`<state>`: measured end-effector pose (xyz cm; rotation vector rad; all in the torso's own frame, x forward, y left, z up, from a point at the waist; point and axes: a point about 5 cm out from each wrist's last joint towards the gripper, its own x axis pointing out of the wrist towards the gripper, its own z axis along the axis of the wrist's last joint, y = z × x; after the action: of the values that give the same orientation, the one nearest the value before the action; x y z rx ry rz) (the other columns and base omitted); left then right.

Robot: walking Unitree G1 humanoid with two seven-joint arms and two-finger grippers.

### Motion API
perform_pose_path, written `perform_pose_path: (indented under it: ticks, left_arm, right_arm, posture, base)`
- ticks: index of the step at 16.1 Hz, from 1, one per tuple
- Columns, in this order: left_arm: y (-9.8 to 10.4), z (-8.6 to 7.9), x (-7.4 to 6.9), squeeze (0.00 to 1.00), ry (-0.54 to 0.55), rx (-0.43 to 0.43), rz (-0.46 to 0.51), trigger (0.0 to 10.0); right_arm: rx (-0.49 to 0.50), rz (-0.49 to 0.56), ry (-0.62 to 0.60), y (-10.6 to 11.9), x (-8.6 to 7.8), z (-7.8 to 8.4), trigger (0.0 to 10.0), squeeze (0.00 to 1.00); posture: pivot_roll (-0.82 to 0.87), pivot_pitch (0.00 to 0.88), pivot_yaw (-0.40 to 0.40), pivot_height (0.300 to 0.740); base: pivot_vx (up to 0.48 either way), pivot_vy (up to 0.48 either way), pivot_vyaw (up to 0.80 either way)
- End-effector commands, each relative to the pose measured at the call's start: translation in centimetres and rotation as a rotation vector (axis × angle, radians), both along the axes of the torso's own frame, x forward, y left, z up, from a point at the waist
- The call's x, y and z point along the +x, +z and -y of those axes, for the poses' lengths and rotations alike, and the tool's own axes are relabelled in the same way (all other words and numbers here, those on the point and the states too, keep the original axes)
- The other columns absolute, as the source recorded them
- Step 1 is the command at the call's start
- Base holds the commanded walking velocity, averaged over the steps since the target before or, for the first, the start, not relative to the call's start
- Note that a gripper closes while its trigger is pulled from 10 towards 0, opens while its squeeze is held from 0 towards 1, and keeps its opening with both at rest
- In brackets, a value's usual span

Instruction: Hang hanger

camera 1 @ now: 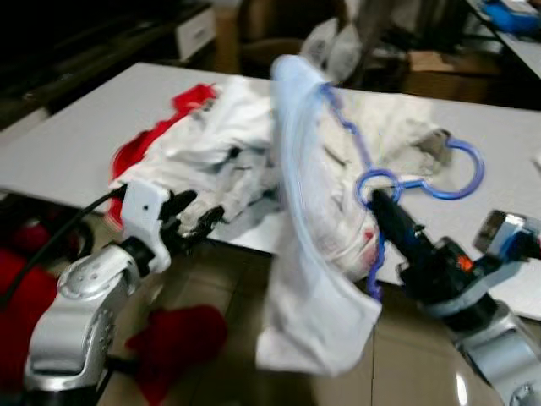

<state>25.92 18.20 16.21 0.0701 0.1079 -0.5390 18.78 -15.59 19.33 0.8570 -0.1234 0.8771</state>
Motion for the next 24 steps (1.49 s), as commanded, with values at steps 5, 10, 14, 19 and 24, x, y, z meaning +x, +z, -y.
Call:
perform_pose_path:
  ticks: [5,10,14,19,24]
  left_arm:
    - [-0.1,0.0,-1.8,0.00,-0.103,-0.046,-0.012,10.0]
    - [-0.6,0.5,-2.3,0.00,-0.115,-0.037,-0.028,10.0]
    - [-0.6,0.7,-2.3,0.00,-0.119,-0.047,-0.027,10.0]
    - [-0.9,0.9,-2.5,0.00,-0.122,-0.046,-0.033,10.0]
    - [-1.1,1.0,-2.7,0.00,-0.129,-0.046,-0.039,10.0]
  right_arm:
    - [-0.102,-0.002,0.173,-0.5,-2.3,-0.3,10.0,0.00]
    - [-0.122,-0.021,0.177,-1.1,-2.1,-0.3,10.0,0.00]
    - [-0.126,-0.022,0.173,-1.2,-2.0,-0.2,10.0,0.00]
    - [-0.138,-0.034,0.164,-1.5,-1.7,0.0,10.0,0.00]
    - [-0.153,-0.044,0.155,-1.8,-1.6,0.4,10.0,0.00]
  posture:
    - [-0.13,0.000,0.024,0.740]
    - [-0.13,0.000,0.011,0.740]
    - [-0.12,0.000,0.008,0.740]
    - [-0.12,0.000,0.000,0.740]
    - [-0.11,0.000,-0.005,0.740]
  base:
    - [0.000,0.000,0.80]
    - [0.000,0.000,0.80]
    - [0.000,0.000,0.80]
    - [0.000,0.000,0.80]
    - [0.000,0.000,0.80]
